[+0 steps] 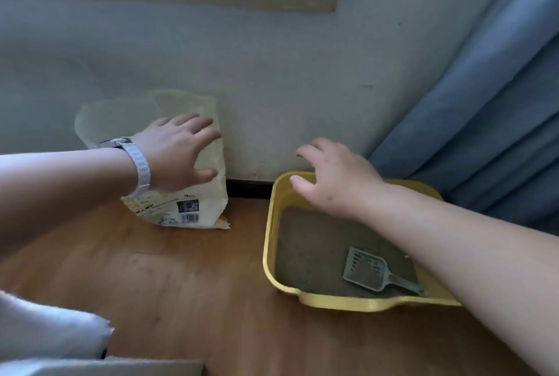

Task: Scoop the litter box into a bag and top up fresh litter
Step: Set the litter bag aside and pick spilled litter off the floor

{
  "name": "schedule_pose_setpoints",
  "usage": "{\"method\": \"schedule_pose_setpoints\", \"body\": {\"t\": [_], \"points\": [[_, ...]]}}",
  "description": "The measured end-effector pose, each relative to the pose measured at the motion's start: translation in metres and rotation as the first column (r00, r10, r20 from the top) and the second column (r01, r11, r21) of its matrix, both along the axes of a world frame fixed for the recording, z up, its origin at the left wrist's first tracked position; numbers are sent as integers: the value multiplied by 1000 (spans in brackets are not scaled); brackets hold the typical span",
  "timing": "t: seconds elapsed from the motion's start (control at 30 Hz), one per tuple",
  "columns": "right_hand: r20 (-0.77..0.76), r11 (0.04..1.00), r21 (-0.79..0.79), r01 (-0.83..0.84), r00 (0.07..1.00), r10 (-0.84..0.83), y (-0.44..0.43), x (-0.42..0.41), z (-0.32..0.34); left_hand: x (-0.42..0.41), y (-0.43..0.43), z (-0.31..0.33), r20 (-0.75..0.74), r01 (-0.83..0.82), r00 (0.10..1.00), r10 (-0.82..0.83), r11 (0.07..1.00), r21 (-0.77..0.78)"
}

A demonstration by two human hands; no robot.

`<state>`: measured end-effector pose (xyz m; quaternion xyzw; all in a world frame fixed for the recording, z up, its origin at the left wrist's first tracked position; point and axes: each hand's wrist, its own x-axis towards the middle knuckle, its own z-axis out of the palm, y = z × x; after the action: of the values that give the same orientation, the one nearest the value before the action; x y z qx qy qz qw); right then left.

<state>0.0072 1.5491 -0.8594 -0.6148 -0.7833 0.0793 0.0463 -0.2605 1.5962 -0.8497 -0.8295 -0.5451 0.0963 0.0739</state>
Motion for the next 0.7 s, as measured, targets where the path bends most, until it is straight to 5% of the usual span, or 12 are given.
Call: {"method": "schedule_pose_setpoints", "body": {"t": [0.3, 0.7], "points": [[-31, 1000, 24, 16, 999, -15, -98, 105, -9, 128, -94, 12, 14, 96, 995, -96, 995, 2], [-65, 995, -60, -74, 995, 70, -179, 215, -52, 263, -209, -22, 83, -20, 996, 28, 996, -92]]}}
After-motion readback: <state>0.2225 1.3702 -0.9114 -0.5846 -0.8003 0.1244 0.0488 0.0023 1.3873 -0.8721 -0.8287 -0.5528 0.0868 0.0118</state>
